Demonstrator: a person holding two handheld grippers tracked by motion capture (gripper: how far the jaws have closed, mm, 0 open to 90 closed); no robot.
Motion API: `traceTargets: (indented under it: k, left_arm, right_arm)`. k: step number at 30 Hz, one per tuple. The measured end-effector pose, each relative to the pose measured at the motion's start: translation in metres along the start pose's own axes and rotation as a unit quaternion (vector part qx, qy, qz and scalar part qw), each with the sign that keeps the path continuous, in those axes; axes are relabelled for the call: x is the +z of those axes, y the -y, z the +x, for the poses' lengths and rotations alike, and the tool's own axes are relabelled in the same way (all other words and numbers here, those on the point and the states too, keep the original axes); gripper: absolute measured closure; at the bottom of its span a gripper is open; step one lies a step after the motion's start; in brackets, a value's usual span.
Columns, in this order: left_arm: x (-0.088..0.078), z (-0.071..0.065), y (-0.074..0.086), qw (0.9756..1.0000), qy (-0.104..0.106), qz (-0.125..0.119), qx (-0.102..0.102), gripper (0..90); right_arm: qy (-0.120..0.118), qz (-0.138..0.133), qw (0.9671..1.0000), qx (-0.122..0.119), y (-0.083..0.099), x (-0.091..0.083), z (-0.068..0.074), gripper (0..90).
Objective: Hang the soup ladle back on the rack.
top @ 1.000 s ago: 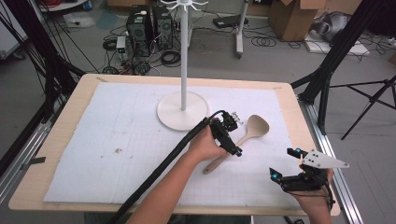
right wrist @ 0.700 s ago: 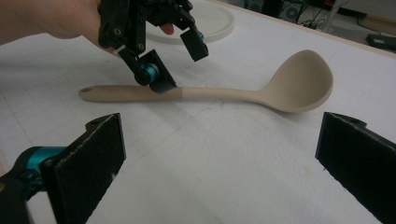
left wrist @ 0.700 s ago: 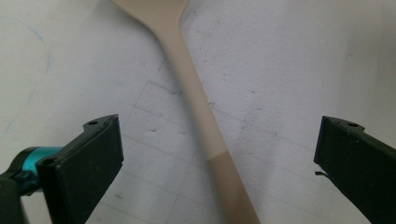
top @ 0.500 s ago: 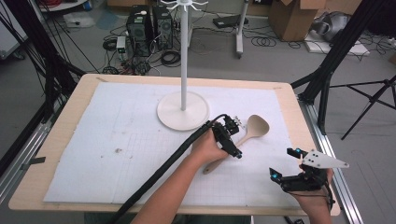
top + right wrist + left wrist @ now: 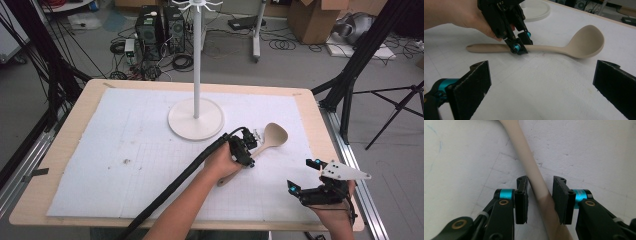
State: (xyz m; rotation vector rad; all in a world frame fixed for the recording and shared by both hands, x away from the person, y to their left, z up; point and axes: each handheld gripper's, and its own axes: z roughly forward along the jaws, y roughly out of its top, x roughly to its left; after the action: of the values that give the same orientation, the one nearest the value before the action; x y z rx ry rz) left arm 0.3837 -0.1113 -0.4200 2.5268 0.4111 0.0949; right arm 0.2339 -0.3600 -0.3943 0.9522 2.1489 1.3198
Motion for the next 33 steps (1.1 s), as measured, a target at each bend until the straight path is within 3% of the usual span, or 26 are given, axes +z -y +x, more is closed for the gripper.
traceTargets:
  k: [6, 7, 8, 9, 25, 33]
  left_arm:
    - [-0.002, 0.000, 0.003, 0.9996, -0.024, -0.004, -0.012, 72.0]
    - [-0.003, -0.001, 0.004, 0.9994, -0.034, -0.008, 0.003, 76.8]
    - [-0.003, -0.003, 0.006, 0.9985, -0.037, -0.010, 0.038, 76.8]
    - [-0.004, -0.004, 0.005, 0.9986, -0.039, -0.006, 0.036, 77.0]
    - [-0.019, -0.003, 0.004, 0.9990, -0.022, -0.025, 0.030, 77.1]
    - [-0.045, -0.001, 0.008, 0.9985, -0.015, -0.018, 0.049, 77.2]
  right_arm:
    - [-0.001, 0.001, 1.0000, 0.000, 0.000, 0.000, 0.001, 0.1]
    - [0.000, 0.001, 1.0000, 0.001, 0.000, 0.000, 0.001, 0.1]
    - [-0.001, 0.001, 1.0000, 0.002, 0.000, 0.000, 0.001, 0.1]
    - [-0.001, 0.001, 1.0000, 0.001, 0.000, 0.000, 0.000, 0.1]
    - [-0.004, 0.004, 1.0000, 0.001, 0.000, 0.002, 0.001, 0.1]
    - [-0.006, 0.005, 1.0000, 0.001, 0.000, 0.002, 0.001, 0.1]
